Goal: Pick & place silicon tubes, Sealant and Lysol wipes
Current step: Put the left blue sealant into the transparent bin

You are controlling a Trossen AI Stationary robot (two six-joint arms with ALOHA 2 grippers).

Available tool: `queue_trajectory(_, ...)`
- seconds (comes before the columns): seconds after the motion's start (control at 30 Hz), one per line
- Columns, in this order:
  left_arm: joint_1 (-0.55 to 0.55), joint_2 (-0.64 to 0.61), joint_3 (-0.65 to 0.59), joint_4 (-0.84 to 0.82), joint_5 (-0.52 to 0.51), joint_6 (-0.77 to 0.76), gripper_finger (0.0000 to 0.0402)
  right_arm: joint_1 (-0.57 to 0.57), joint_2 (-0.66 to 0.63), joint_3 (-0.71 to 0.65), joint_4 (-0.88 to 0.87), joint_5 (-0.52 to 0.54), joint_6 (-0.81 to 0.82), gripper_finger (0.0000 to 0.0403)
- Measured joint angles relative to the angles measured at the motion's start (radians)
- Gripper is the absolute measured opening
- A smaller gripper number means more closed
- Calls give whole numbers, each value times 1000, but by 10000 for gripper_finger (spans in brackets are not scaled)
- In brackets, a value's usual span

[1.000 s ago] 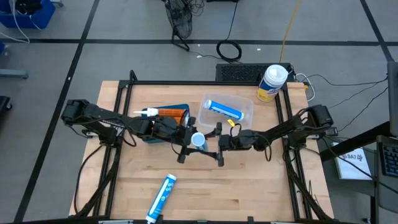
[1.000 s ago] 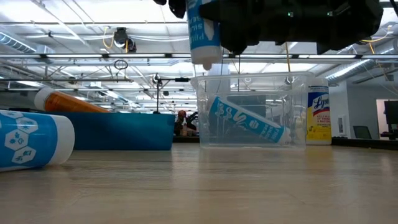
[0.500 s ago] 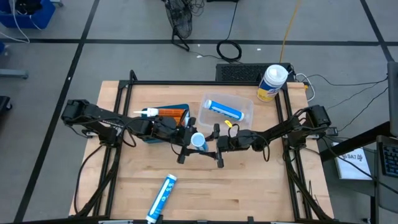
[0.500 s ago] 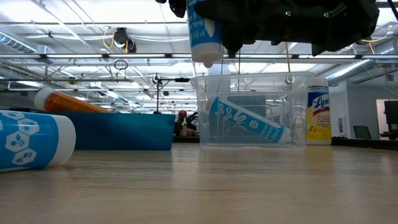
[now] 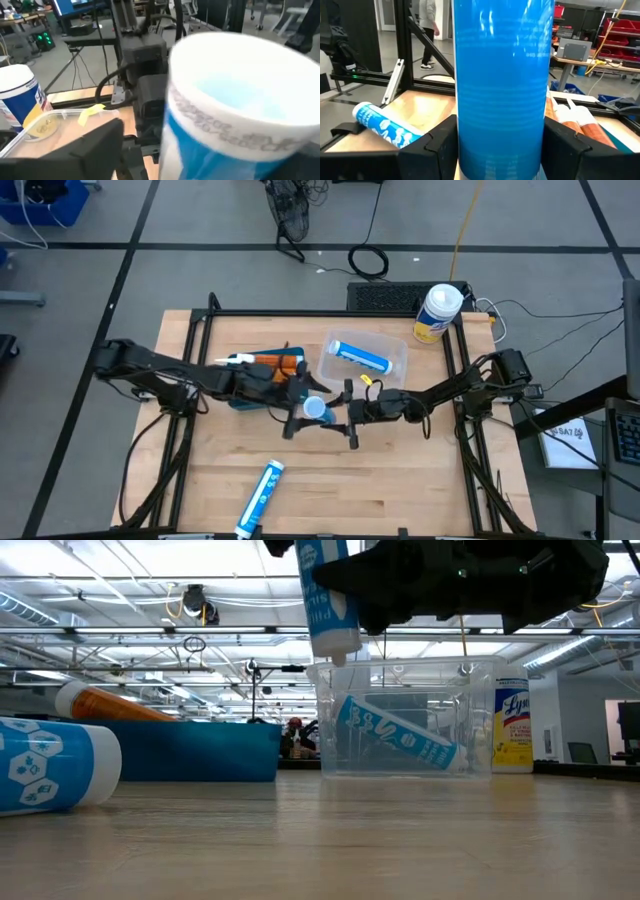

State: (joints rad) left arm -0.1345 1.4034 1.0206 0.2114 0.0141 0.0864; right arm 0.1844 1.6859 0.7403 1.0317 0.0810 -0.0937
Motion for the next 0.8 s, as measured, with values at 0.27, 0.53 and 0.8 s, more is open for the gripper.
queue_trajectory(0.27,2,-206,0,-253,-5,54,362,0,-36,-1,-57,-7,-8,203)
queue_trajectory(0.53,4,-437,-90,-327,-2,55,327,1,-164,-3,-245,-6,-9,203)
queue_trajectory(0.8,76,-594,-346,-169,-1,14,312,3,-225,-12,-293,-4,-2,203)
